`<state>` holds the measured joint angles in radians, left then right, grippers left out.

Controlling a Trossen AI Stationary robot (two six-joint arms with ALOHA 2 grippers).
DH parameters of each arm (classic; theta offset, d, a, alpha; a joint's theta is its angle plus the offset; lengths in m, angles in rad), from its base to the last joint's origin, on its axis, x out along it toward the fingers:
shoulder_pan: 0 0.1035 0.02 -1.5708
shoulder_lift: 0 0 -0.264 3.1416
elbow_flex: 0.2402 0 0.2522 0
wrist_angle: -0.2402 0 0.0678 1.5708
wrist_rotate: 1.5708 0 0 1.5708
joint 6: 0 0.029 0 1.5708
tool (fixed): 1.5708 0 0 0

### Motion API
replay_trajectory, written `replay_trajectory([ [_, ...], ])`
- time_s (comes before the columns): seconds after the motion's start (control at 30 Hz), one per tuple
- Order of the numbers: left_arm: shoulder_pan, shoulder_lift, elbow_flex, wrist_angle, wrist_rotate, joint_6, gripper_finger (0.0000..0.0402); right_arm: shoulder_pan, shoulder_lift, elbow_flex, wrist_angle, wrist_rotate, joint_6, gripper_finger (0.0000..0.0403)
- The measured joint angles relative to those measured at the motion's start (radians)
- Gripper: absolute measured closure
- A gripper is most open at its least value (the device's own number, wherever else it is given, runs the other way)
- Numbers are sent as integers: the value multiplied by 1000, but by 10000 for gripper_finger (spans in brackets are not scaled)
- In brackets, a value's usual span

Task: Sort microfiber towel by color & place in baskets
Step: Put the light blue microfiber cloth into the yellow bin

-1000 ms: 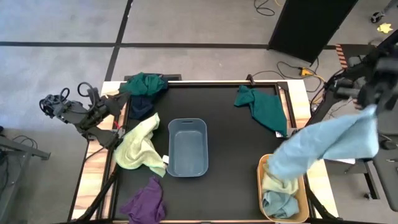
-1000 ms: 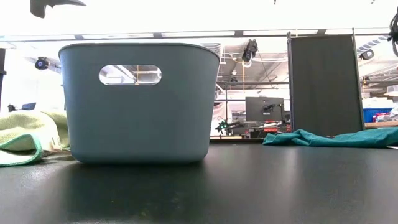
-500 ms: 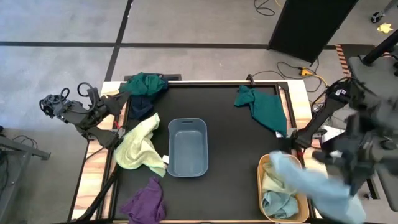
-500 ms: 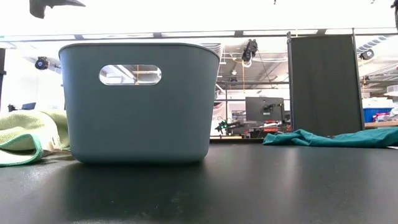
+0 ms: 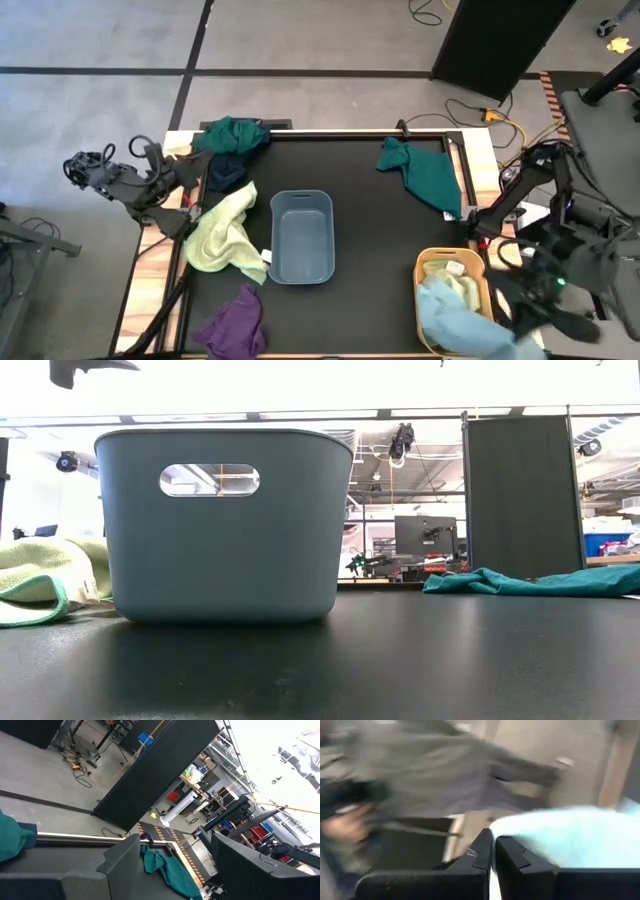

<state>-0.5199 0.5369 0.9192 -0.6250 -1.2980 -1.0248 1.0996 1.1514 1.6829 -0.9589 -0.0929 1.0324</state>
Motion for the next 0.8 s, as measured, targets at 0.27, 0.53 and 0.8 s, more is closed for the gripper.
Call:
replay_trajectory([
  [0.27,0,15,0,1,0,-14,171,-1,-33,-15,-570,235,192,394],
  [0.53,0,8,0,-6,-1,-8,171,-32,19,-192,-577,234,217,394],
  [0.8,0,0,0,-22,-1,-6,171,-70,115,-468,-521,238,265,393],
])
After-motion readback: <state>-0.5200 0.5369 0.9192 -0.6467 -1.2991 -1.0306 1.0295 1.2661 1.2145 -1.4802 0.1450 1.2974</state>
